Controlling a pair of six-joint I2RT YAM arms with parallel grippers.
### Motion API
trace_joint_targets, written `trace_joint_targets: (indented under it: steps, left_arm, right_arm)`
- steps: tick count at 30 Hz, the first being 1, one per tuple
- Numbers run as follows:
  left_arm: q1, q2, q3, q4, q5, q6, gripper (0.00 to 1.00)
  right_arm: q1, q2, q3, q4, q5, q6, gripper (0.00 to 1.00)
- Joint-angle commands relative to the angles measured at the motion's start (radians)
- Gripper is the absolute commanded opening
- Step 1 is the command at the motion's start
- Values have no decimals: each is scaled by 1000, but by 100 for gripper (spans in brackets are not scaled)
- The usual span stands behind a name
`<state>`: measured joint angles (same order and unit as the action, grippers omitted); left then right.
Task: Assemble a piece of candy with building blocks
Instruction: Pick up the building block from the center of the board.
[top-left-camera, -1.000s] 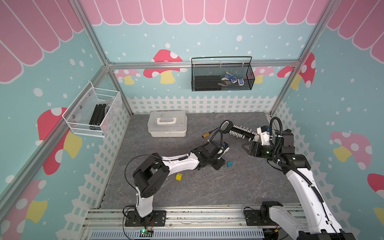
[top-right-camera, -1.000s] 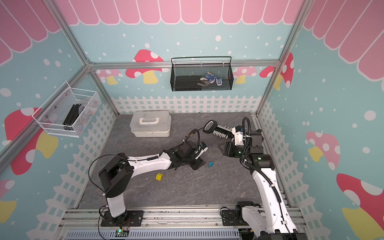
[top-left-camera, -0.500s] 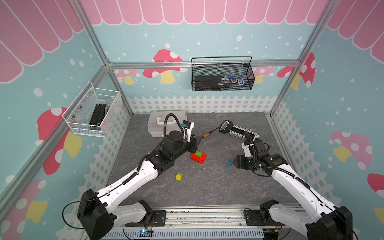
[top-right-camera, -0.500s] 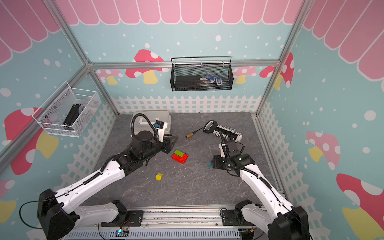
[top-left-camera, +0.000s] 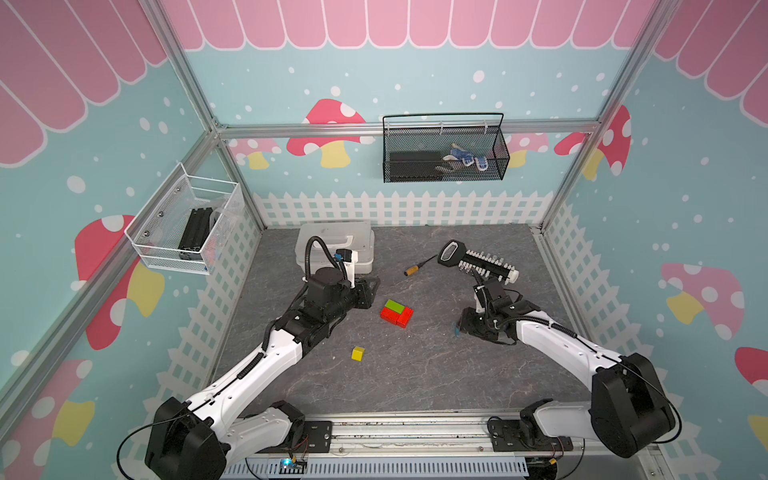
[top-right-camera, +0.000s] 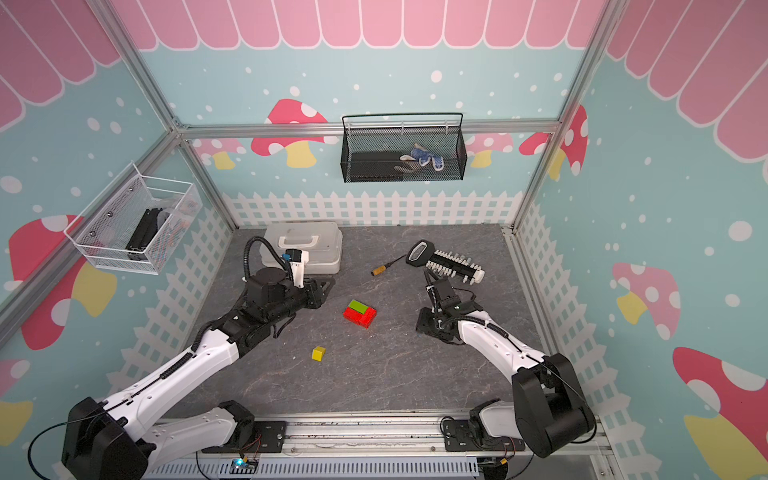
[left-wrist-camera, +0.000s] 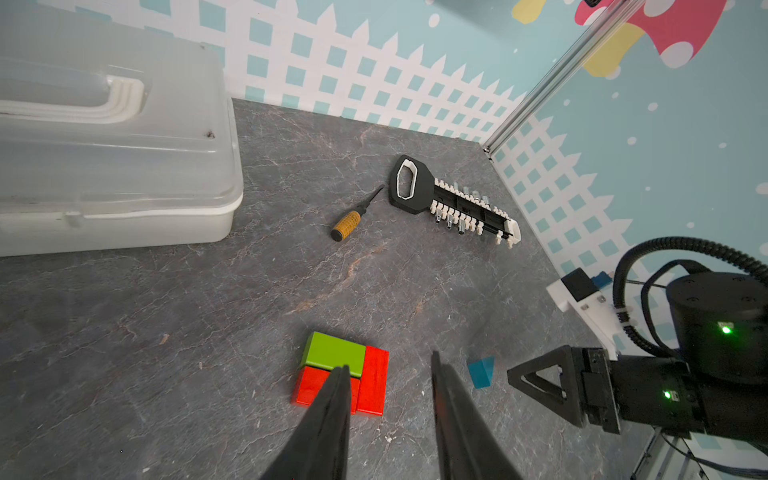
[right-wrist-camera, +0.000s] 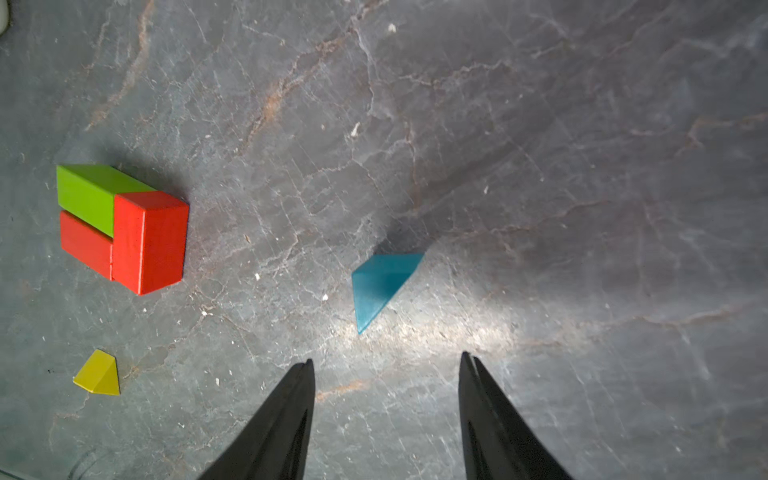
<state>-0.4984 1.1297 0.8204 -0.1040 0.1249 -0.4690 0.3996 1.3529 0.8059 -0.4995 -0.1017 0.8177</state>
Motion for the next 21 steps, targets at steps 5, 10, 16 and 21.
trace_joint_targets:
  steps: [5, 10, 16, 21]
  left_arm:
    - [4, 28, 19, -28, 24, -34, 33]
    - [3, 33, 17, -39, 21, -29, 32]
    - [3, 48, 12, -40, 22, -36, 31]
    - [3, 58, 10, -43, 21, -36, 31]
  right_arm:
    - [4, 99, 38, 85, -4, 27, 55]
    - [4, 124, 43, 121, -18, 40, 55]
    - [5, 165, 67, 139, -43, 32, 55]
    - [5, 180, 85, 139, -49, 25, 55]
